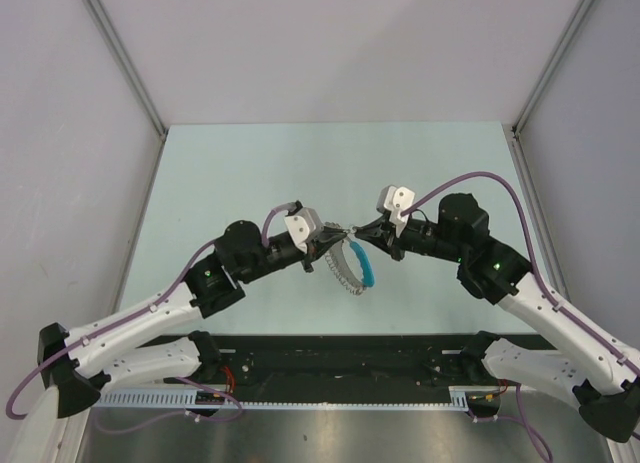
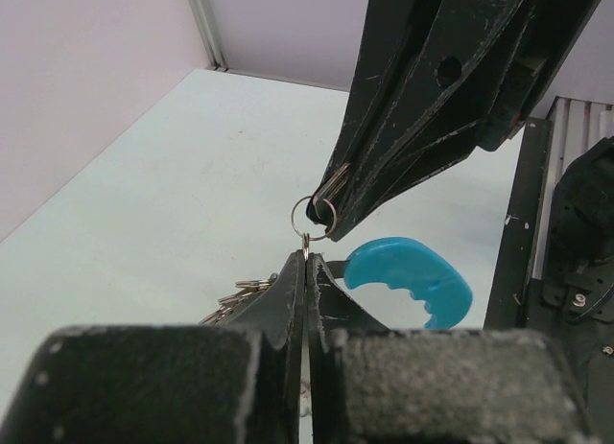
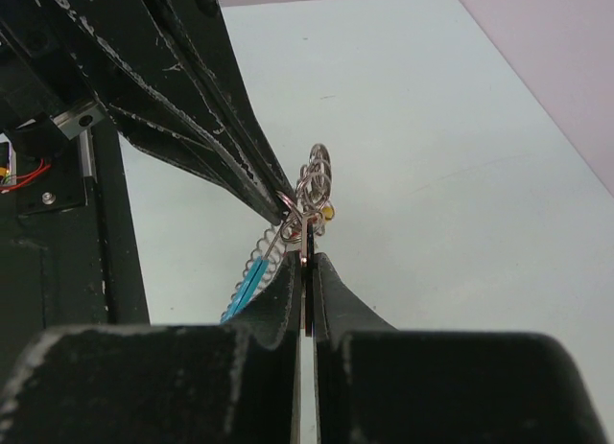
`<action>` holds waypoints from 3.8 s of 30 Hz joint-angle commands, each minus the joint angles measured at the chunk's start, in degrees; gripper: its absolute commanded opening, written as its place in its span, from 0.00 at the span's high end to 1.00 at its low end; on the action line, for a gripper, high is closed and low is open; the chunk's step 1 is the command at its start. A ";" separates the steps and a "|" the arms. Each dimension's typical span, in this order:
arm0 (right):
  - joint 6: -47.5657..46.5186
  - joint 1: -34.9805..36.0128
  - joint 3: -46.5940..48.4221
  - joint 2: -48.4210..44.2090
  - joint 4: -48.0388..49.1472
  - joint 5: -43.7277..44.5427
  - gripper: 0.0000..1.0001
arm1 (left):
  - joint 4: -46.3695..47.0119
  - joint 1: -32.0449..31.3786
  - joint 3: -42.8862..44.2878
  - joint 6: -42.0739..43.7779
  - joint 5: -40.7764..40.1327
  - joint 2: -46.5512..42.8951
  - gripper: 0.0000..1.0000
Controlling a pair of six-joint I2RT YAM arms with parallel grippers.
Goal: Remove the keys from the keyring
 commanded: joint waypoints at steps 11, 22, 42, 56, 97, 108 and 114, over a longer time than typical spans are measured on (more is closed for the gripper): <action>1.02 2.50 0.81 0.31 -4.54 -1.81 1.00 | 8.42 0.09 -1.37 -1.69 2.69 -2.87 1.00; 0.49 3.20 -2.26 -2.23 -2.17 2.49 1.00 | 11.15 0.09 -3.39 -1.69 4.97 -4.63 1.00; 2.16 6.72 -5.34 -3.90 2.93 1.52 0.98 | 21.43 2.90 -7.17 -8.28 12.88 -6.30 1.00; 8.22 5.49 -5.34 -11.55 6.52 -5.32 0.67 | 22.84 3.78 -6.82 -10.39 20.70 -6.12 1.00; 30.72 4.96 -12.37 -17.97 23.75 1.44 0.72 | 90.81 16.79 -6.56 -72.05 44.18 15.66 0.99; 39.42 6.98 -12.20 -15.95 28.24 7.94 0.73 | 91.13 17.23 -4.45 -74.29 44.79 17.78 1.00; 42.50 7.07 -12.28 -14.10 26.57 11.63 0.78 | 90.95 17.14 -4.19 -74.73 44.62 17.78 1.00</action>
